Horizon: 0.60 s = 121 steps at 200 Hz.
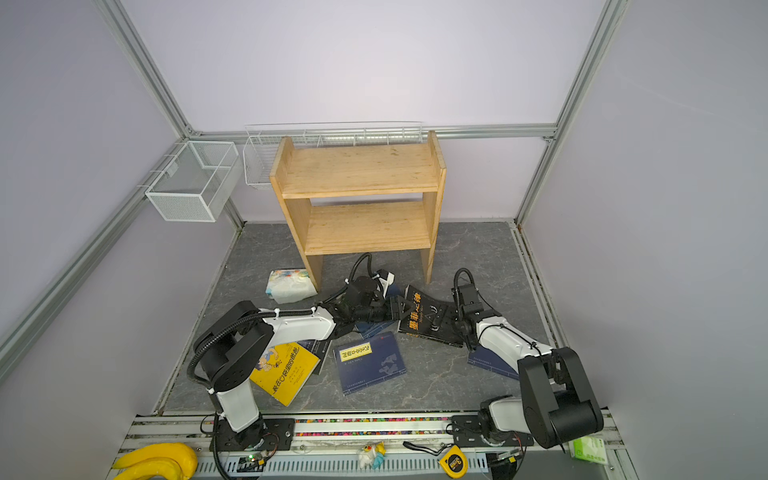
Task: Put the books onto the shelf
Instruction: 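Grasp the black Murphy's Law book with both grippers at its edges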
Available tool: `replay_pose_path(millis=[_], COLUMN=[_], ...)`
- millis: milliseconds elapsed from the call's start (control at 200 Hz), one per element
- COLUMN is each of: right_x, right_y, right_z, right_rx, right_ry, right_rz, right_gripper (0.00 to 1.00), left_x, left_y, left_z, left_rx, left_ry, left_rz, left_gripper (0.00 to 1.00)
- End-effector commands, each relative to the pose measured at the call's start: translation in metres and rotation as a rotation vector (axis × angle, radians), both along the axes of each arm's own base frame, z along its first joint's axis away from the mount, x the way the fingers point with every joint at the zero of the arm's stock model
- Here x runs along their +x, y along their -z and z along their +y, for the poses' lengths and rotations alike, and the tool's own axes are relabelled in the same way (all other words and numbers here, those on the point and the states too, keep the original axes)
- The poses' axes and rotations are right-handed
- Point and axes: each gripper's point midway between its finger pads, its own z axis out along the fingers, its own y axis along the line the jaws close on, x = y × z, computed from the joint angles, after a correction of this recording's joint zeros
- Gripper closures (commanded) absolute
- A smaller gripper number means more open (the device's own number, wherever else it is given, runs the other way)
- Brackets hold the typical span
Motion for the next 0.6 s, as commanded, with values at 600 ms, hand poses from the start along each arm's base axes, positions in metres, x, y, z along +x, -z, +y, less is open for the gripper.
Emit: replay_pose_path(millis=[600], right_x=[0.007], right_y=[-0.031], right_z=[0.021], right_rx=[0.158], right_ry=[-0.087], right_rz=[-0.038], right_gripper=[0.03], left_x=[-0.005], left_y=[-0.042], left_z=[0.013], left_rx=[0.099], left_ry=[0.017], left_rz=[-0.151], left_gripper=[1.00])
